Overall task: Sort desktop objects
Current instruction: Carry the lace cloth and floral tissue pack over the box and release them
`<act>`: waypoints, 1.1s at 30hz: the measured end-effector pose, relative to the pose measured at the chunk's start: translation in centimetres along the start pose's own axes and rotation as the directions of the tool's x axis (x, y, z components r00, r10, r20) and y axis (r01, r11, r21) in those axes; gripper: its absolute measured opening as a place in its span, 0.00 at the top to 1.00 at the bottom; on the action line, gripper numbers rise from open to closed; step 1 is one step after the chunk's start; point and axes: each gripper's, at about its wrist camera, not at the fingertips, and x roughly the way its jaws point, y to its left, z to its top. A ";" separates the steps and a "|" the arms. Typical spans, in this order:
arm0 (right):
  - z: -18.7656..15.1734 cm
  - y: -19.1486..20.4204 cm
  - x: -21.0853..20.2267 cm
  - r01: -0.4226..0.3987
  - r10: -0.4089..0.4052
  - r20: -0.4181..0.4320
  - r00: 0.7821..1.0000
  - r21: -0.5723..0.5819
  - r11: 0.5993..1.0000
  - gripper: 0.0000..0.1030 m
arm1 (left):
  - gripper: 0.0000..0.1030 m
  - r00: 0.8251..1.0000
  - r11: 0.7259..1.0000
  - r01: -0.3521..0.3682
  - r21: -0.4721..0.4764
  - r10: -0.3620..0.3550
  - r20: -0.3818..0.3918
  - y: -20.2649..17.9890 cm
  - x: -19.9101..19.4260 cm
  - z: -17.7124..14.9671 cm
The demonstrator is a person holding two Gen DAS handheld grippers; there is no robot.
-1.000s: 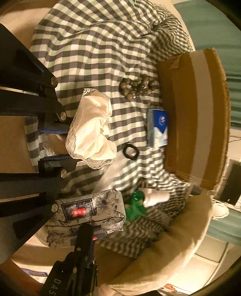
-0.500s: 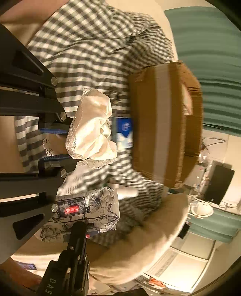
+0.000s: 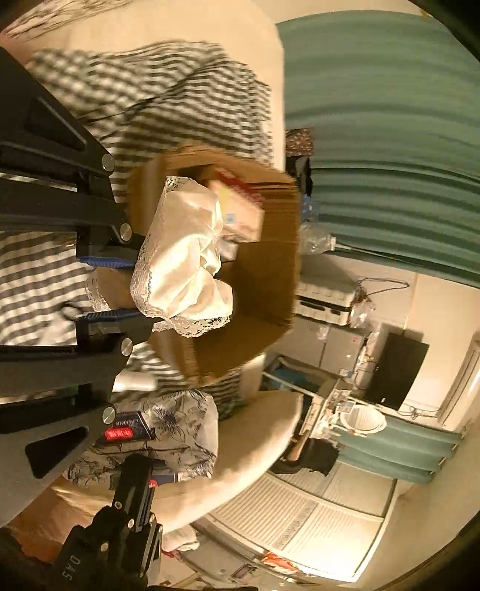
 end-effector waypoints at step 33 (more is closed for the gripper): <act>11.1 -9.2 12.5 0.050 -0.051 0.013 0.999 0.099 0.994 0.59 | 0.19 0.985 0.985 -0.170 0.002 0.170 -0.026 3.2 15.4 8.3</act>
